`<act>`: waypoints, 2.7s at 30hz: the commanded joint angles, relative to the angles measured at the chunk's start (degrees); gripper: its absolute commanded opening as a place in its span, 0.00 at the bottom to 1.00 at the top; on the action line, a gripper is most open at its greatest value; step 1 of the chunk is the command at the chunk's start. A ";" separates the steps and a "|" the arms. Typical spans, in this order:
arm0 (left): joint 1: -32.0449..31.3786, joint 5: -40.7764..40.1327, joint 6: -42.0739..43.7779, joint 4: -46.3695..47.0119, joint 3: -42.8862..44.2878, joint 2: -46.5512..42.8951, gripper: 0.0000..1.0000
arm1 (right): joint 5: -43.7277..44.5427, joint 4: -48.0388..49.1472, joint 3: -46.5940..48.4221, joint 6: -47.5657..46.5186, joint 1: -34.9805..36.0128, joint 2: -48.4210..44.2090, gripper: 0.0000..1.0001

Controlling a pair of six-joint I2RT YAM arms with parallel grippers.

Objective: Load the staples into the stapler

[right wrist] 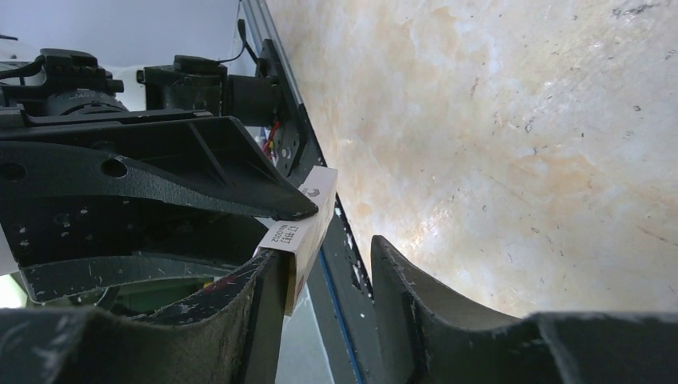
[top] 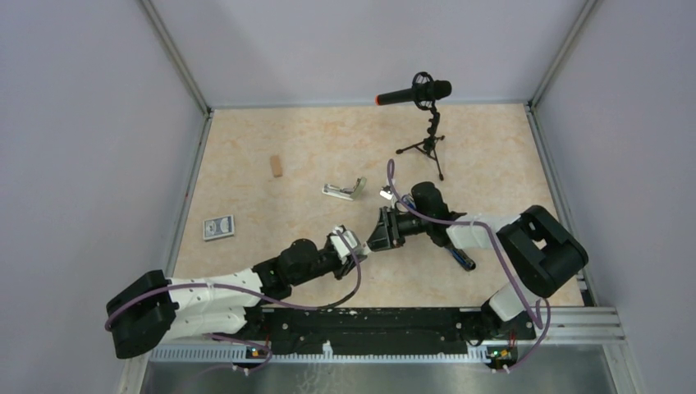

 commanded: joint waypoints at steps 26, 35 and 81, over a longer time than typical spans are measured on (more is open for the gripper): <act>0.09 -9.74 -7.48 -20.70 22.87 26.50 0.49 | 9.48 -7.99 -3.14 -4.82 -10.28 -10.13 0.39; 0.10 -10.37 -12.54 -32.23 24.87 17.58 0.67 | 6.04 -7.52 2.44 -6.10 -10.23 -2.27 0.34; 0.74 -9.82 -13.41 -32.50 20.53 22.94 0.58 | -0.78 -0.67 8.78 -6.42 -5.16 18.30 0.26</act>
